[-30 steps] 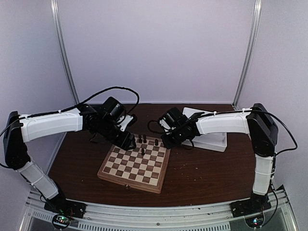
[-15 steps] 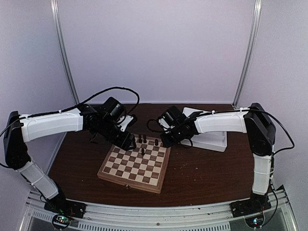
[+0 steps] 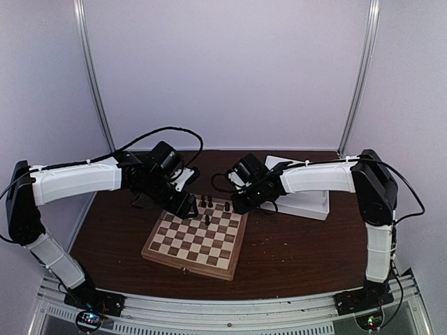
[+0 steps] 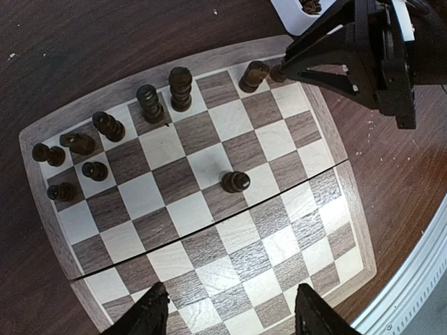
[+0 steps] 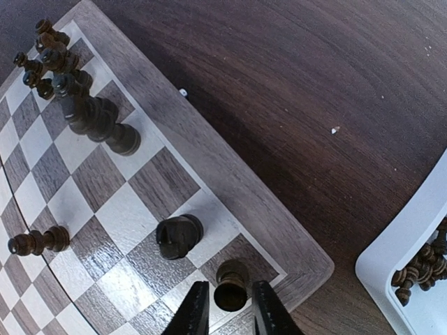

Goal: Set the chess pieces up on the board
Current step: Move the chess piece to the chessboard, then pick up the chess piece from the chessboard.

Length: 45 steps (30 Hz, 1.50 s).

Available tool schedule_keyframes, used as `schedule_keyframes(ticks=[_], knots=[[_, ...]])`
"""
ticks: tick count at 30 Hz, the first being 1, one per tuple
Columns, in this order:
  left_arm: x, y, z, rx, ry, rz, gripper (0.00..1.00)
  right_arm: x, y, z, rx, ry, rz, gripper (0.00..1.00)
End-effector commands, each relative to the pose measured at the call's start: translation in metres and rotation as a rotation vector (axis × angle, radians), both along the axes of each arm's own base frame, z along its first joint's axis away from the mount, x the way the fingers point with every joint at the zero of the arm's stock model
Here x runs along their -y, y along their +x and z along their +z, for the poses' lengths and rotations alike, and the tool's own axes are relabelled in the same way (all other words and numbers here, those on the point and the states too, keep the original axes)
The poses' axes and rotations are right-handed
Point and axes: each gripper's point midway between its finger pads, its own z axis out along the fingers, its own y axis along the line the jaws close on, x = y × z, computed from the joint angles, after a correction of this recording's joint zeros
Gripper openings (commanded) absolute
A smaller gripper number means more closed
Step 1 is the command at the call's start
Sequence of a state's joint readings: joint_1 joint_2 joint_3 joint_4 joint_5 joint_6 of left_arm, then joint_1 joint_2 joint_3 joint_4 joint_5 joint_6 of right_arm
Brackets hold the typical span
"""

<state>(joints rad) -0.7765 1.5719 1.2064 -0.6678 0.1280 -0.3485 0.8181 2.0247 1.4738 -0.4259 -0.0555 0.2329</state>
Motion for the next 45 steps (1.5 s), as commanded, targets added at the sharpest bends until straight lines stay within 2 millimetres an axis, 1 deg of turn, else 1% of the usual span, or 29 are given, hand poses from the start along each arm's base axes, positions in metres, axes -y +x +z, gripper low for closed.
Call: schedule_keyframes(ticks=[1,4,9,12,14,16,17,19,20,22,25,31,39,42,45], knots=[[0.008,0.002,0.007,0.007,-0.018,-0.017,0.62,0.000,0.005,0.004,0.014,-0.008,-0.004,0.27],[0.010,0.003,0.007,0.012,-0.009,-0.020,0.62,0.001,0.005,0.015,0.031,0.005,-0.001,0.30],[0.019,0.003,0.005,0.018,0.019,-0.034,0.62,0.004,0.002,0.047,0.088,0.056,0.008,0.32],[0.026,0.004,-0.001,0.012,0.058,-0.040,0.62,0.009,-0.002,0.062,0.123,0.083,0.011,0.32],[0.030,0.005,-0.007,0.003,0.087,-0.044,0.61,0.015,-0.005,0.072,0.155,0.103,0.007,0.33],[0.034,0.007,-0.014,-0.012,0.111,-0.043,0.57,0.022,-0.009,0.081,0.185,0.119,0.000,0.33],[0.034,0.008,-0.017,-0.022,0.124,-0.038,0.55,0.027,-0.012,0.081,0.196,0.119,-0.005,0.33],[0.036,0.012,-0.023,-0.030,0.147,-0.028,0.54,0.037,-0.014,0.089,0.234,0.126,-0.024,0.33],[0.036,0.014,-0.025,-0.031,0.157,-0.023,0.54,0.042,-0.015,0.097,0.260,0.133,-0.036,0.33],[0.037,0.017,-0.031,-0.036,0.175,-0.018,0.54,0.050,-0.018,0.104,0.287,0.142,-0.048,0.34],[0.041,0.020,-0.036,-0.043,0.186,-0.018,0.52,0.059,-0.023,0.110,0.314,0.151,-0.060,0.34],[0.043,0.029,-0.044,-0.034,0.223,-0.016,0.41,0.069,-0.027,0.116,0.344,0.155,-0.072,0.34],[0.045,0.033,-0.049,-0.038,0.244,-0.019,0.28,0.069,-0.027,0.110,0.338,0.142,-0.069,0.34],[0.047,0.032,-0.051,-0.048,0.239,-0.024,0.20,0.070,-0.026,0.109,0.337,0.139,-0.070,0.34],[0.048,0.032,-0.053,-0.051,0.242,-0.025,0.19,0.069,-0.027,0.108,0.330,0.138,-0.067,0.34]])
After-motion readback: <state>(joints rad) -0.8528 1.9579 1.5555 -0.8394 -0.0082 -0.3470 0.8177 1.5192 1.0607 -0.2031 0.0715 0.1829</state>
